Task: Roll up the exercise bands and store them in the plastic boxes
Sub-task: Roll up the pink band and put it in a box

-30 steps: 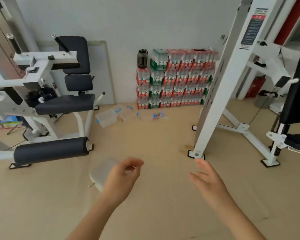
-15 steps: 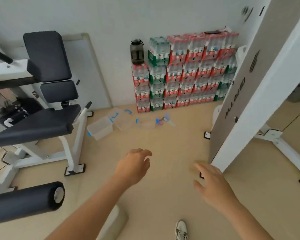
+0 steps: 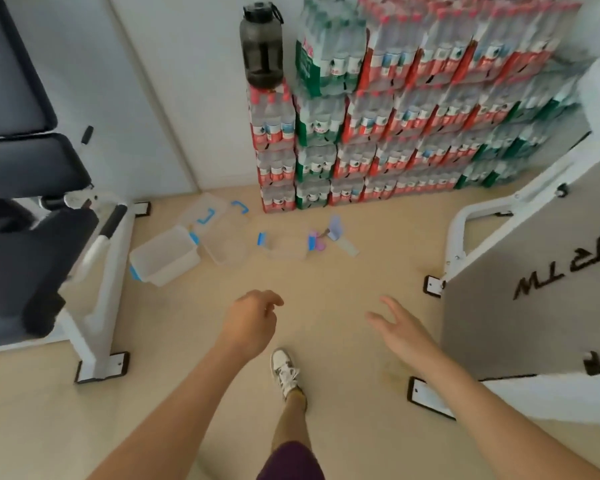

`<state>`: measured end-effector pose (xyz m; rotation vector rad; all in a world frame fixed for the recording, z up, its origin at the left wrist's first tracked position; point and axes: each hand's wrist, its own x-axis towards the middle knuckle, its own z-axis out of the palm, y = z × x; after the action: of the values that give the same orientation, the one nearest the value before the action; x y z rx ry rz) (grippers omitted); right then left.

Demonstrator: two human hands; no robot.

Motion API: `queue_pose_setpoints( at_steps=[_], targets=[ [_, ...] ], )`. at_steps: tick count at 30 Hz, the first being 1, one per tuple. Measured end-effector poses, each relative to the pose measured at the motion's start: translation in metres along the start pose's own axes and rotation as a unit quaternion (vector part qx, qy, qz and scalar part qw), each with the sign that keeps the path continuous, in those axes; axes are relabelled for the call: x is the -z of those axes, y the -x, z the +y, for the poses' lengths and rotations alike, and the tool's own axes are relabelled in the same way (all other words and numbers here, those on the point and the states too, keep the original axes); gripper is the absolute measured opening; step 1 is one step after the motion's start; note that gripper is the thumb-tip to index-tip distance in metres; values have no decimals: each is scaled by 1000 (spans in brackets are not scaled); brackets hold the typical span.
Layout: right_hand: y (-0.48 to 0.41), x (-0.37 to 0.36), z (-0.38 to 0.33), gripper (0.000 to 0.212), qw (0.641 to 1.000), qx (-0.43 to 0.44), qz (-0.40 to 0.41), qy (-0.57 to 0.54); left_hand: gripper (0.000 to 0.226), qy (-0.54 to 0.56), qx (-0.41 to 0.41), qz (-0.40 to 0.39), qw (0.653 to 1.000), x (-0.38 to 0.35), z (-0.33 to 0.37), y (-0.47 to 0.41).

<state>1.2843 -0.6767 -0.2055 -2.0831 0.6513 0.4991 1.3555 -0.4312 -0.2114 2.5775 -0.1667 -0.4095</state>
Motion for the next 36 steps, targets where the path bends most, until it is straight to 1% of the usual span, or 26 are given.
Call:
queue_pose_setpoints(
  at_steps=[3, 6, 8, 11, 14, 15, 17, 20, 22, 24, 26, 27, 29, 30, 31, 32, 33, 34, 35, 36],
  targets=[
    [-91, -13, -25, 65, 997, 8, -13, 82, 32, 18, -5, -31, 999, -13, -25, -94],
    [-180, -27, -40, 69, 981, 28, -33, 187, 28, 21, 10, -52, 998, -34, -52, -178],
    [-233, -35, -45, 72, 965, 47, -39, 255, 28, 26, 29, -64, 997, -51, -69, -227],
    [-307, -46, -44, 74, 928, 68, -59, 361, 29, 28, 73, -89, 993, -84, -90, -291],
    [-380, -57, -32, 73, 905, 93, -79, 407, 29, 11, 94, -119, 988, -123, -110, -347],
    [-403, -60, -29, 74, 902, 98, -91, 411, 29, -2, 97, -133, 986, -137, -116, -364],
    [-454, -69, -19, 76, 907, 113, -98, 394, 29, -31, 102, -141, 984, -165, -130, -397],
    [-527, -80, -4, 77, 946, 94, -100, 295, 29, -76, 90, -159, 980, -213, -149, -451],
    [-569, -94, 10, 76, 962, 74, -105, 242, 31, -105, 65, -182, 975, -247, -158, -479],
    [-612, -115, 23, 74, 964, 64, -115, 231, 33, -140, 15, -189, 972, -286, -169, -509],
    [-657, -143, 37, 73, 966, 63, -129, 216, 36, -191, -50, -202, 959, -330, -178, -540],
    [-681, -157, 44, 72, 967, 64, -134, 205, 36, -215, -104, -198, 951, -352, -180, -556],
    [-729, -178, 65, 69, 966, 86, -126, 208, 39, -257, -197, -225, 919, -400, -175, -581],
    [-752, -184, 78, 72, 963, 97, -118, 223, 41, -277, -216, -232, 907, -426, -171, -590],
    [-774, -187, 91, 78, 961, 98, -110, 233, 43, -280, -228, -232, 903, -452, -166, -601],
    [-795, -188, 107, 85, 963, 85, -100, 237, 49, -248, -230, -243, 909, -481, -163, -612],
    [-816, -188, 121, 92, 965, 68, -84, 238, 59, -197, -208, -239, 928, -507, -162, -623],
    [-836, -186, 135, 98, 968, 45, -70, 237, 67, -180, -180, -244, 936, -529, -163, -634],
    [-854, -184, 148, 103, 970, 21, -59, 233, 72, -170, -133, -258, 942, -540, -165, -644],
    [-869, -180, 158, 106, 974, -5, -49, 221, 75, -169, -100, -243, 950, -550, -170, -654]
  ],
)
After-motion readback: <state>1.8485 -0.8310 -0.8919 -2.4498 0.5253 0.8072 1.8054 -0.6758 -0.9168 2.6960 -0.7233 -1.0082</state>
